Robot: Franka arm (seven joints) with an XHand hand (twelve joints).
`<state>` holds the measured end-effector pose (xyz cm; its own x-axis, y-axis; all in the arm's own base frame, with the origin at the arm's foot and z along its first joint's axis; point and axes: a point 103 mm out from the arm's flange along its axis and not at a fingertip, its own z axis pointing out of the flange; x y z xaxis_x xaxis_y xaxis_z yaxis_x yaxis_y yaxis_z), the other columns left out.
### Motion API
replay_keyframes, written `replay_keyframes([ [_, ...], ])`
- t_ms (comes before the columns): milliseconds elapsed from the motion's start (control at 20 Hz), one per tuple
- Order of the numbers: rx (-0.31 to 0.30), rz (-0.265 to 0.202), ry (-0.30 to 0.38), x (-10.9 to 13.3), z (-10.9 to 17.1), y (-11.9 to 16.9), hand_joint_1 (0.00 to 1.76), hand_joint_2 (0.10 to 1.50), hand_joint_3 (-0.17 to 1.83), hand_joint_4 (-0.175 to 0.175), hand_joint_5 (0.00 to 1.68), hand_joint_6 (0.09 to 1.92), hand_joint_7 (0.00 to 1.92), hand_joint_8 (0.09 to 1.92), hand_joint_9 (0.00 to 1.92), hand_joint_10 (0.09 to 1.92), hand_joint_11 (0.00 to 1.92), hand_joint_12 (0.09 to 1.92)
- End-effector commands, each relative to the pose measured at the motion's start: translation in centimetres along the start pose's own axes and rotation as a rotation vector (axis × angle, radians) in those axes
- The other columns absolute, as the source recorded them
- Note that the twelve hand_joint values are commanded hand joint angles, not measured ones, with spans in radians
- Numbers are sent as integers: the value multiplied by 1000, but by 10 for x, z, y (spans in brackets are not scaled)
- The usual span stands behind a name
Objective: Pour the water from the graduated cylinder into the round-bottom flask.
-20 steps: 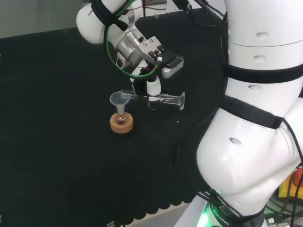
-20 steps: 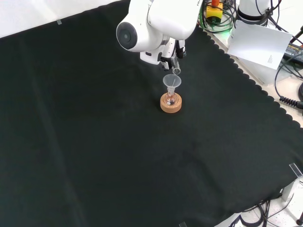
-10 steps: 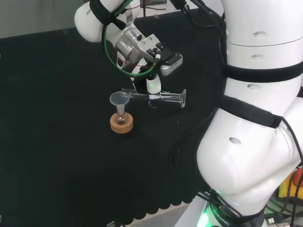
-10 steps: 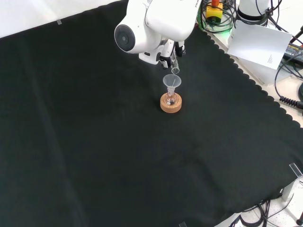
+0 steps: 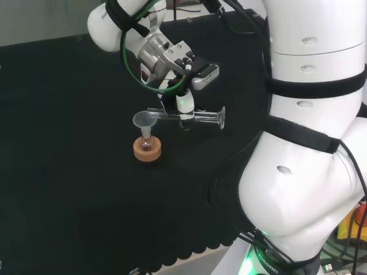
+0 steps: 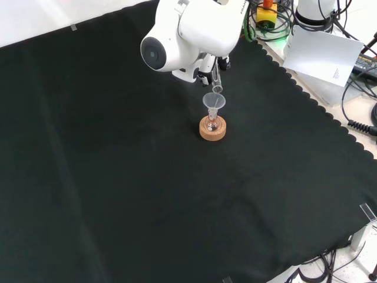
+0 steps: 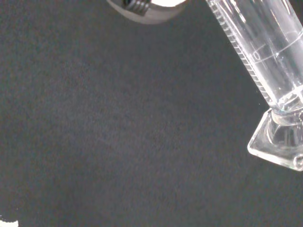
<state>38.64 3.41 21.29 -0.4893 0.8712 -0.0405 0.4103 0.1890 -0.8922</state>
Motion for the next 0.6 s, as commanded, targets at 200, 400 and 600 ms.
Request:
replay_keyframes([
  [200,48,22,-1,1,-2,0,1272,1073,-1,-175,1056,874,1091,858,1577,87,1394,673],
  [400,49,24,-5,4,-4,-1,1272,1073,0,-175,1055,874,1091,858,1577,87,1394,672],
  [600,64,33,-10,5,-5,-3,1272,1073,0,-175,1055,874,1091,858,1578,87,1394,671],
])
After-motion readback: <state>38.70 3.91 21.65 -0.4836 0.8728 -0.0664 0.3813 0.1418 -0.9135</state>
